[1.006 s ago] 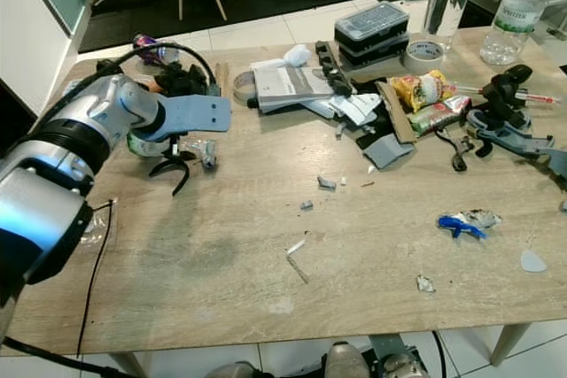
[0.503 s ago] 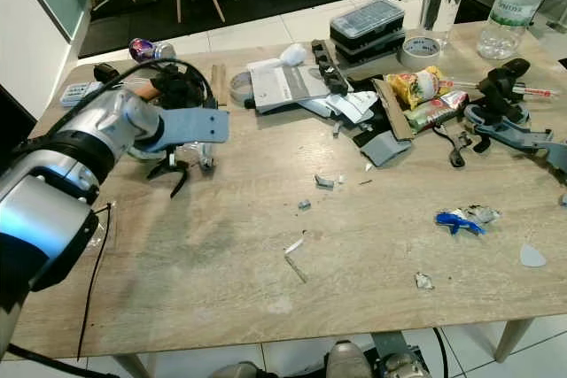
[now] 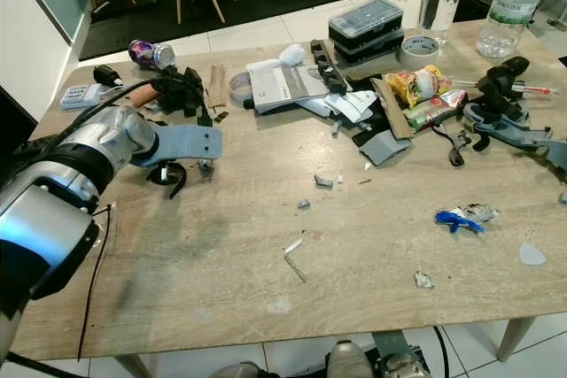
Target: Picking trash to rubbish bin
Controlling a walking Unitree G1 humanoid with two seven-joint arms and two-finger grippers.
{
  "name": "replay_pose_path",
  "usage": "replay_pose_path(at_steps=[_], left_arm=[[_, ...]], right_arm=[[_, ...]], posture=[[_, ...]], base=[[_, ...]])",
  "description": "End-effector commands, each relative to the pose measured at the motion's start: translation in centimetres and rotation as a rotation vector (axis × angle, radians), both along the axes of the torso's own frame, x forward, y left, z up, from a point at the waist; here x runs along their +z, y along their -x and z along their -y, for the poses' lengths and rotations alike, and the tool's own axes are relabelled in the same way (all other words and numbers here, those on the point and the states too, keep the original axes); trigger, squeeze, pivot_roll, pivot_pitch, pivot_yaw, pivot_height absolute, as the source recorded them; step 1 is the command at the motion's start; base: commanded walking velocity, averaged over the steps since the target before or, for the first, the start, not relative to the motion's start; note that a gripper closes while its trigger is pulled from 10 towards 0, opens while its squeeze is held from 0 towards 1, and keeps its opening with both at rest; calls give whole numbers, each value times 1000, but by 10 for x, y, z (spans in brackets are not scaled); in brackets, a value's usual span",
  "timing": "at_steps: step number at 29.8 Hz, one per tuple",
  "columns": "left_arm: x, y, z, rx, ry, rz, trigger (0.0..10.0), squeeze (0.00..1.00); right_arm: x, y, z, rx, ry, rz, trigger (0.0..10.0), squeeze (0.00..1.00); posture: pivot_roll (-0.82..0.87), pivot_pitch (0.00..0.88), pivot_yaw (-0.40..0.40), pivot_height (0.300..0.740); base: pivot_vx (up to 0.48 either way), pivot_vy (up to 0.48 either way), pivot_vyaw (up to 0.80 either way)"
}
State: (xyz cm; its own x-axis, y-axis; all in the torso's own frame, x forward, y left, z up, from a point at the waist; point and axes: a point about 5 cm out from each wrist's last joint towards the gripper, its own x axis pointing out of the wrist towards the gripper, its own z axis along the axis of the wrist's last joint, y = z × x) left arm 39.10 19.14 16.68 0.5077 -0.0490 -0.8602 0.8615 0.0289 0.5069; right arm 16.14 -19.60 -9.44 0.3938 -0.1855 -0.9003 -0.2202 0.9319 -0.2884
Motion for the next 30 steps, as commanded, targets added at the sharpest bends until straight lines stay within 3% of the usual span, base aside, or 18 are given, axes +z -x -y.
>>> replay_pose_path(at_steps=[1, 9, 10, 11, 12, 13, 19, 25, 27, 30], left_arm=[[-7, 3, -5, -1, -24, -11, 10000, 0], [-12, 2, 10, -70, -24, 19, 10000, 0], [-13, 2, 12, -80, -26, 12, 4510, 0], [-15, 3, 13, -93, -32, 7, 863, 0], [-15, 3, 13, -93, -32, 7, 863, 0], [-17, 4, 14, -105, -43, 1, 0, 0], [-23, 6, 11, -139, -100, -3, 0, 0], [-20, 5, 10, -145, -104, 13, 0, 0], [-17, 4, 13, -144, -68, 23, 0, 0], [0, 0, 28, -127, 142, 13, 0, 0]], right_arm=[[-10, 16, -39, 3, -126, -58, 10000, 0], [-10, 16, -39, -4, -129, -57, 10000, 0], [-10, 16, -39, -5, -129, -56, 10000, 0], [-10, 15, -39, -6, -129, -56, 10000, 0], [-10, 15, -39, -6, -129, -56, 10000, 0], [-10, 16, -39, -7, -129, -57, 10000, 0], [-9, 15, -39, -14, -128, -55, 10000, 0], [-9, 14, -38, -16, -128, -54, 10000, 0], [-9, 14, -38, -16, -129, -53, 10000, 0], [-9, 13, -38, -16, -128, -50, 10000, 0]], posture=[[-90, 107, 202, 740], [-96, 107, 210, 740], [-96, 107, 210, 740], [-96, 107, 210, 740], [-96, 107, 210, 740], [-96, 107, 210, 740], [-101, 111, 211, 740], [-100, 110, 210, 740], [-99, 109, 209, 740], [-99, 109, 209, 740]], base=[[0, 0, 0], [0, 0, 0], [0, 0, 0], [0, 0, 0], [0, 0, 0], [0, 0, 0], [0, 0, 0], [0, 0, 0], [0, 0, 0], [0, 0, 0]])
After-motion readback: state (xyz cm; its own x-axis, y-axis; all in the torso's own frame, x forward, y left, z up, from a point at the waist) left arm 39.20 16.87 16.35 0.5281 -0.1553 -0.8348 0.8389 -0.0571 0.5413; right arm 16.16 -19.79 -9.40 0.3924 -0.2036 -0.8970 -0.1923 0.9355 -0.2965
